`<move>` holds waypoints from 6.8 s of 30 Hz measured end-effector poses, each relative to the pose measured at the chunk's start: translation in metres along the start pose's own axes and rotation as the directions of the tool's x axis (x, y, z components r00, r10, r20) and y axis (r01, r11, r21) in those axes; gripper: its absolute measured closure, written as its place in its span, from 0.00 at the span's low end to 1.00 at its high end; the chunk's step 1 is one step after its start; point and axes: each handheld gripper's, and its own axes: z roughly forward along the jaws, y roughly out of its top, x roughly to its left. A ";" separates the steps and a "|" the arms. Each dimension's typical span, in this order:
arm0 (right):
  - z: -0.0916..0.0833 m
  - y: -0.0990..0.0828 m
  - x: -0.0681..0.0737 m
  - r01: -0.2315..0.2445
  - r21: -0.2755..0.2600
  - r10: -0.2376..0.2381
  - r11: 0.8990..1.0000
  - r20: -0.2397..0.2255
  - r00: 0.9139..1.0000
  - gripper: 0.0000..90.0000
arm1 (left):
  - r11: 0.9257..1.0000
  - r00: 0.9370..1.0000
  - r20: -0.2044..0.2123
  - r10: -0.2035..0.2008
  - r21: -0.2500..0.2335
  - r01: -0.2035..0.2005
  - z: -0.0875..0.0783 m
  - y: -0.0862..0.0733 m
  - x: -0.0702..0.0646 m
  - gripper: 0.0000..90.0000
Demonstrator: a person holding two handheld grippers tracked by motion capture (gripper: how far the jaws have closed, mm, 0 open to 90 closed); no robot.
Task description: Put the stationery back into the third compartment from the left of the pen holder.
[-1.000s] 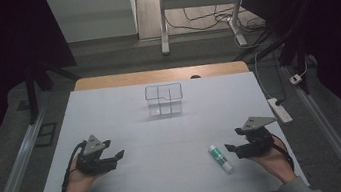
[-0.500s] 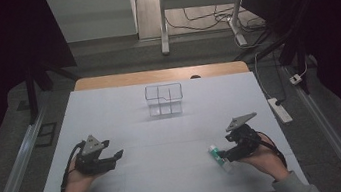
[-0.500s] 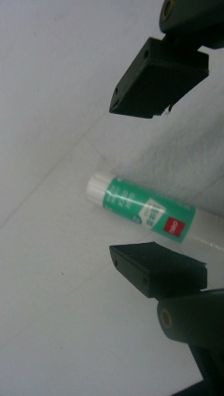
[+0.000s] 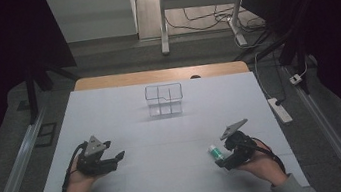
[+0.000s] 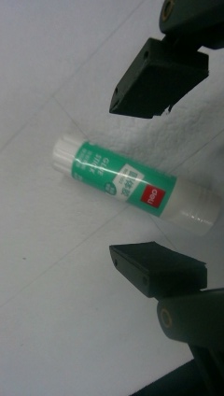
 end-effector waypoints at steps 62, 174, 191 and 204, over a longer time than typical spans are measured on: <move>0.007 0.020 -0.008 -0.011 -0.115 0.002 0.993 -0.079 0.997 0.73 | 0.988 0.986 0.049 0.157 -0.003 -0.157 0.009 0.014 -0.035 0.32; 0.004 0.082 0.008 0.048 -0.464 -0.140 0.884 -0.166 0.976 0.42 | 0.923 0.914 0.142 0.381 -0.001 -0.385 0.065 0.069 -0.083 0.72; 0.001 0.073 0.007 0.017 -0.576 -0.100 0.817 -0.112 0.989 0.37 | 0.966 0.958 0.138 0.253 -0.097 -0.241 0.057 0.068 -0.067 0.72; 0.008 0.075 0.014 0.013 -0.593 -0.105 0.805 -0.122 0.987 0.33 | 0.964 0.957 0.137 0.256 -0.107 -0.242 0.059 0.068 -0.072 0.72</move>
